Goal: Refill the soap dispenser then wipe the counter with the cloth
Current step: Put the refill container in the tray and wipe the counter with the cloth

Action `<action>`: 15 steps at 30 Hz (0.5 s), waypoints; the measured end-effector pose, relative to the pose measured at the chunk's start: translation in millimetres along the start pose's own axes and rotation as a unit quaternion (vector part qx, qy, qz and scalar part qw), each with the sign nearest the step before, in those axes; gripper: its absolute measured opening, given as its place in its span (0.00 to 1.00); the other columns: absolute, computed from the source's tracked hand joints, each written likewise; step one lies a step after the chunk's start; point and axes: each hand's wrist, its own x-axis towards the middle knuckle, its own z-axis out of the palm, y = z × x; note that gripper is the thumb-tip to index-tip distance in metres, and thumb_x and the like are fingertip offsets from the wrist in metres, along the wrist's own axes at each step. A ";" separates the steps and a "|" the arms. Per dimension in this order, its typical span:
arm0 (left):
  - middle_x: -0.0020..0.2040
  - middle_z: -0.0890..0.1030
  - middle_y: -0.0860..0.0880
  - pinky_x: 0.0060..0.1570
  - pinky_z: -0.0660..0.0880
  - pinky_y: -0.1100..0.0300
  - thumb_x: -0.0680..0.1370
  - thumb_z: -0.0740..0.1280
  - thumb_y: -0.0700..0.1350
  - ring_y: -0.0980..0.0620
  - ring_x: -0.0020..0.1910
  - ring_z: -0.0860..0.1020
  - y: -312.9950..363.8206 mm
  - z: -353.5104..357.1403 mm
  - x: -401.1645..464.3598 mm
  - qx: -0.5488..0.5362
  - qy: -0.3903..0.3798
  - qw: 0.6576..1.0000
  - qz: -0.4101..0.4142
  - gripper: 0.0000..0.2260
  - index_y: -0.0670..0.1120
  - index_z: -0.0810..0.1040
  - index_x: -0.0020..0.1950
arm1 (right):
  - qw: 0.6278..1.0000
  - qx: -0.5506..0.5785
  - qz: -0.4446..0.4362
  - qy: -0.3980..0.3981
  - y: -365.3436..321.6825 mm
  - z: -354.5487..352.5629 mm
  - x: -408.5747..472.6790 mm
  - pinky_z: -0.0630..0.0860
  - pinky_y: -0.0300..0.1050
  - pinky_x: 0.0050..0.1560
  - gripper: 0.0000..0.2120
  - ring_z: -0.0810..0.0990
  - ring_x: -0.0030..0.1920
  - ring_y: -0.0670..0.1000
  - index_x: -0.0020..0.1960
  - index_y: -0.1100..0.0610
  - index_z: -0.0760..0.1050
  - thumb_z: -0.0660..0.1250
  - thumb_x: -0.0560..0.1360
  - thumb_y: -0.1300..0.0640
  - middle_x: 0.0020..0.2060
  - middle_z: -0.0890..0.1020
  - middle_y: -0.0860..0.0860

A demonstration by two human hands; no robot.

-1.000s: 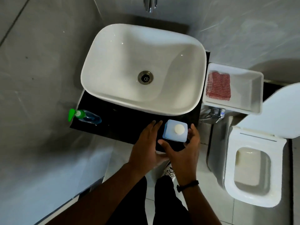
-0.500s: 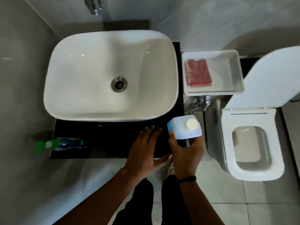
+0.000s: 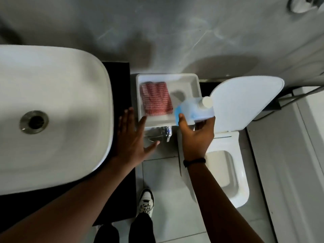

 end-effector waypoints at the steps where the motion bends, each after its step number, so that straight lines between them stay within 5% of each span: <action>1: 0.86 0.52 0.30 0.84 0.51 0.34 0.77 0.59 0.75 0.29 0.86 0.51 -1.0 4.4 8.3 0.010 0.010 1.000 -0.005 0.46 0.46 0.65 0.86 | 1.000 -0.005 -0.001 -0.007 5.6 7.7 16.8 0.80 0.36 0.59 0.28 0.82 0.60 0.39 0.61 0.37 0.72 0.82 0.69 0.52 0.56 0.82 0.31; 8: 0.87 0.49 0.33 0.85 0.52 0.36 0.77 0.54 0.78 0.33 0.87 0.49 2.0 23.1 36.9 0.035 0.064 0.996 -0.049 0.47 0.48 0.60 0.87 | 0.997 -0.063 0.030 -0.022 59.7 65.4 110.7 0.81 0.35 0.47 0.27 0.83 0.48 0.42 0.59 0.55 0.73 0.82 0.68 0.48 0.51 0.83 0.48; 15: 0.88 0.49 0.36 0.85 0.48 0.40 0.79 0.52 0.77 0.35 0.88 0.49 0.1 29.9 37.3 0.015 0.083 0.994 -0.063 0.44 0.48 0.62 0.87 | 0.993 -0.107 0.048 -0.007 95.0 96.5 150.8 0.80 0.39 0.45 0.28 0.83 0.46 0.51 0.60 0.60 0.73 0.82 0.68 0.49 0.50 0.83 0.53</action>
